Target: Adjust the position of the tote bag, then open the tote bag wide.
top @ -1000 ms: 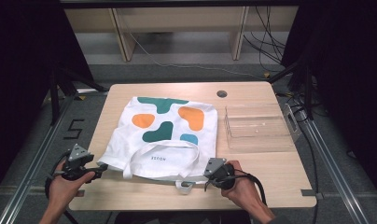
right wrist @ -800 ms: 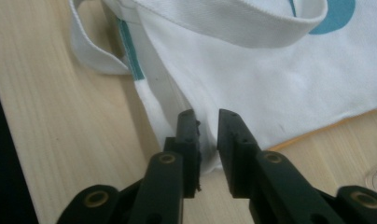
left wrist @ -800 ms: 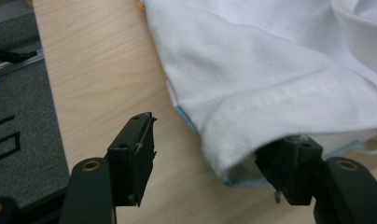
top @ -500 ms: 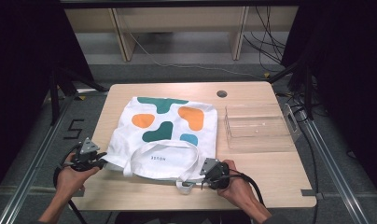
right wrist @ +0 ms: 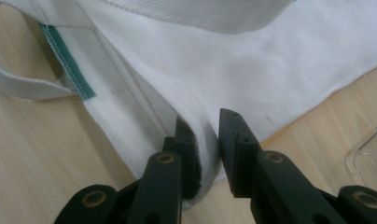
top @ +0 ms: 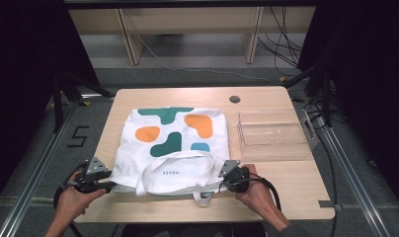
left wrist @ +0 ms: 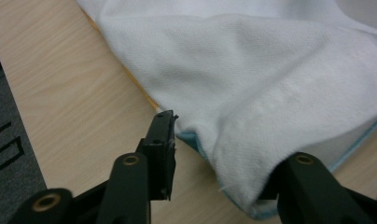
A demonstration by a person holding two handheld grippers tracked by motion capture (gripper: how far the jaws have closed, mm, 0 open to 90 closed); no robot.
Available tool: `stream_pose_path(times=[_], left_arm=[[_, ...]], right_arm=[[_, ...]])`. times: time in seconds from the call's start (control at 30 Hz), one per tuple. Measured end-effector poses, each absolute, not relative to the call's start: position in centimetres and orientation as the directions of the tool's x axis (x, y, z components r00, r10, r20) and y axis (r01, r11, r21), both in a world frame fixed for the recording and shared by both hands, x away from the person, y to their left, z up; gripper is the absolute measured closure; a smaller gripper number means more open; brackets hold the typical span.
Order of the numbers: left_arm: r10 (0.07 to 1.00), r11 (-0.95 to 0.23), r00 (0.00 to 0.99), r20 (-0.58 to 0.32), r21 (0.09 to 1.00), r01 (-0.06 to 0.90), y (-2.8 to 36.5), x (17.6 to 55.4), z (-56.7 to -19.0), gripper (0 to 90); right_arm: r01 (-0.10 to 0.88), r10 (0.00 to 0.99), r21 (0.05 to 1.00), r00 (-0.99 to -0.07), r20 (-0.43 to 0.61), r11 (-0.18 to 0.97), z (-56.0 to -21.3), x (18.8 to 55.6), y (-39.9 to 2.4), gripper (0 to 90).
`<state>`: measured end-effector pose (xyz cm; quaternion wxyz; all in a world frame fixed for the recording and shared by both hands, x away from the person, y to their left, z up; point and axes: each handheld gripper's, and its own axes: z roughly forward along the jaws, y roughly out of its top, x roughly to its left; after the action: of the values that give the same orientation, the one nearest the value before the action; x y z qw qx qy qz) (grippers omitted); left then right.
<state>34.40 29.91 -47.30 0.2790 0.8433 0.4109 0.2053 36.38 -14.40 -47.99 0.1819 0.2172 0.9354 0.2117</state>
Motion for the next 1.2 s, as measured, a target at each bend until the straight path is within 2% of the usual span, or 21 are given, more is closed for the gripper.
stream_pose_path(times=[0.17, 0.2, 0.23, 0.33, 0.37, 0.47, 0.57, 0.6, 0.63, 0.67, 0.7, 0.73, 0.83, 0.93, 1.1, 1.2], left_arm=[[0.789, -0.536, 0.6, 0.13, 0.624, 0.569, 29.5, 35.4, -47.8, 55.8], [0.785, -0.541, 0.606, 0.125, 0.615, 0.574, 29.5, 35.5, -47.9, 64.0], [0.778, -0.556, 0.614, 0.132, 0.599, 0.576, 29.5, 35.7, -47.9, 64.0], [0.758, -0.588, 0.634, 0.154, 0.583, 0.561, 29.0, 35.4, -47.7, 77.1], [0.748, -0.601, 0.643, 0.162, 0.576, 0.554, 28.7, 35.2, -47.6, 78.0], [0.738, -0.618, 0.648, 0.188, 0.573, 0.538, 28.2, 34.7, -47.6, 79.2], [0.739, -0.604, 0.657, 0.152, 0.583, 0.543, 28.2, 34.0, -47.4, 79.4], [0.72, -0.615, 0.684, 0.115, 0.561, 0.554, 28.3, 33.9, -47.0, 79.4], [0.725, -0.614, 0.676, 0.136, 0.572, 0.544, 28.3, 33.6, -47.0, 79.4], [0.743, -0.59, 0.655, 0.136, 0.594, 0.546, 28.0, 33.5, -47.2, 79.4], [0.737, -0.596, 0.663, 0.13, 0.587, 0.548, 28.0, 33.3, -47.0, 79.4], [0.737, -0.591, 0.666, 0.118, 0.59, 0.55, 28.0, 33.2, -46.9, 79.5], [0.733, -0.596, 0.667, 0.131, 0.595, 0.539, 28.0, 33.1, -46.9, 79.6], [0.723, -0.594, 0.683, 0.104, 0.598, 0.538, 28.3, 33.0, -46.4, 79.8], [0.752, -0.537, 0.657, 0.052, 0.626, 0.566, 28.6, 33.1, -45.7, 79.9], [0.753, -0.538, 0.655, 0.056, 0.626, 0.565, 28.6, 33.2, -44.8, 80.3]], right_arm=[[0.329, 0.478, 0.479, -0.847, -0.231, 0.814, -48.1, 36.8, -14.6, 77.3], [0.342, 0.492, 0.482, -0.841, -0.226, 0.807, -48.0, 36.7, -14.7, 79.8], [0.342, 0.492, 0.482, -0.841, -0.226, 0.807, -48.0, 36.7, -14.7, 79.8], [0.351, 0.498, 0.486, -0.84, -0.213, 0.8, -47.8, 36.8, -15.0, 81.9], [0.341, 0.49, 0.489, -0.845, -0.214, 0.803, -47.8, 36.9, -15.0, 82.2], [0.363, 0.512, 0.49, -0.832, -0.213, 0.793, -47.4, 36.9, -15.3, 83.2], [0.376, 0.535, 0.513, -0.82, -0.204, 0.772, -46.9, 37.1, -15.7, 83.8], [0.362, 0.53, 0.529, -0.823, -0.206, 0.768, -46.8, 37.2, -15.9, 83.9], [0.357, 0.522, 0.529, -0.83, -0.199, 0.77, -46.5, 37.4, -16.2, 84.0], [0.392, 0.55, 0.537, -0.819, -0.166, 0.747, -46.4, 37.2, -16.2, 84.0], [0.346, 0.514, 0.543, -0.837, -0.191, 0.765, -46.2, 37.6, -16.5, 84.0], [0.374, 0.553, 0.548, -0.808, -0.203, 0.748, -45.9, 37.3, -16.5, 84.1], [0.356, 0.55, 0.563, -0.806, -0.219, 0.746, -45.6, 37.3, -16.7, 84.1], [0.378, 0.559, 0.574, -0.811, -0.173, 0.726, -44.9, 37.2, -16.7, 84.5], [0.359, 0.548, 0.579, -0.815, -0.188, 0.732, -43.2, 37.5, -17.1, 84.9], [0.358, 0.549, 0.591, -0.816, -0.178, 0.723, -42.3, 37.5, -17.1, 85.0]])
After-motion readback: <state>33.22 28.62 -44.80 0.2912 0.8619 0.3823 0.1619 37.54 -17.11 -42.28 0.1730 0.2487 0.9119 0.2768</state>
